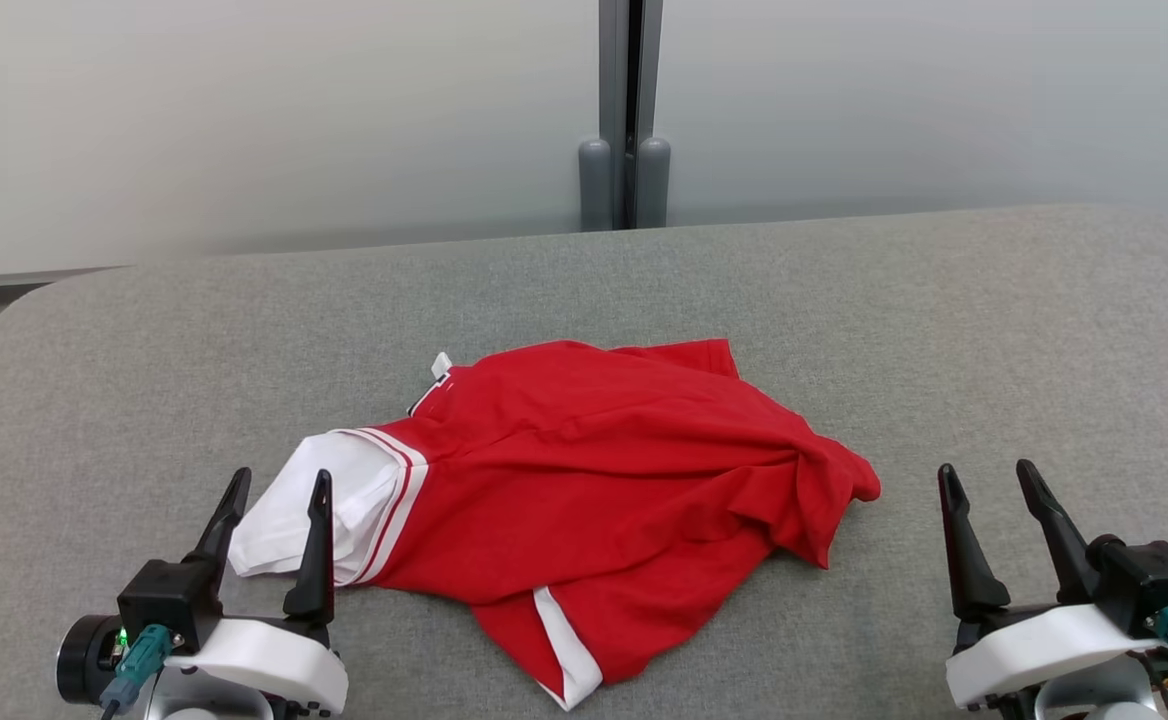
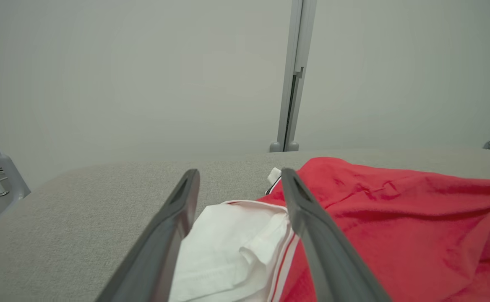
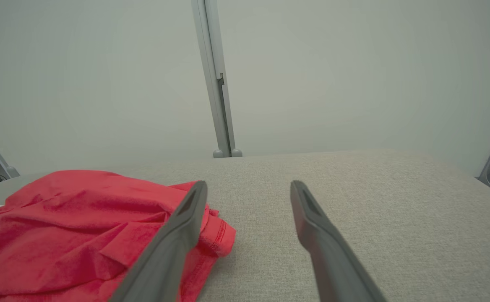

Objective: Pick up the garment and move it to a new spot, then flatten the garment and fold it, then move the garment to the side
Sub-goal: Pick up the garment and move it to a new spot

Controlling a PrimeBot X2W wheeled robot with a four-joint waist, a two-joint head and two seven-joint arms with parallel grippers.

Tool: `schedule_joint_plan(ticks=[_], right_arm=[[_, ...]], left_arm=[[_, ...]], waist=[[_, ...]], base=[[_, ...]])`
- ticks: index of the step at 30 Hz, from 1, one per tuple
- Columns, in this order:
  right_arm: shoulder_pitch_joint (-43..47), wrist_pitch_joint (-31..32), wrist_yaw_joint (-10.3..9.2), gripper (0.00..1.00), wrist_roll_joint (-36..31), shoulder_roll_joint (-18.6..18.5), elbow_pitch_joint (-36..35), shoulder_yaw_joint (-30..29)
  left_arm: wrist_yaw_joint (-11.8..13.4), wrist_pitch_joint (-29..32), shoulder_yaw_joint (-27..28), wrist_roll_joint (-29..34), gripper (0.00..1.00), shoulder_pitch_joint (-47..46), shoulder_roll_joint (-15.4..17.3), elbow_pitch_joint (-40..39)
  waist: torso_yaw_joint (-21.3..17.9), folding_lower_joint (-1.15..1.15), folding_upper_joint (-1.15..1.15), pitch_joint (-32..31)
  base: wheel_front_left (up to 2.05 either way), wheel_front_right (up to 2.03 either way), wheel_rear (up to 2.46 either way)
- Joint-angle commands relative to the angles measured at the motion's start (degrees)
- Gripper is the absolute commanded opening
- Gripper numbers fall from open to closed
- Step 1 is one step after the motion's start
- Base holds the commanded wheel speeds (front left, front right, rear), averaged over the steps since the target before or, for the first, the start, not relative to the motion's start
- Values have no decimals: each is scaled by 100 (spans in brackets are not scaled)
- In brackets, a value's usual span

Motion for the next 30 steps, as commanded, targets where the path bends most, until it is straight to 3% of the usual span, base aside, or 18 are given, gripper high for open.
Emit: schedule_joint_plan(ticks=[1, 23, 30], right_arm=[[62, 39, 0, 100, -15, -11, -58, 29], [212, 249, 0, 100, 44, 18, -363, 163], [96, 220, 0, 100, 71, 35, -367, 176]], left_arm=[[-9, -12, 38, 46, 100, 42, 0, 26], [-129, -11, 164, 205, 100, 51, -155, 225], [-275, 36, -58, 360, 100, -270, -179, 404]], waist=[[-1, 0, 0, -50], [36, 0, 0, -99], [31, 0, 0, 55]], base=[[0, 0, 0], [0, 0, 0], [0, 0, 0]])
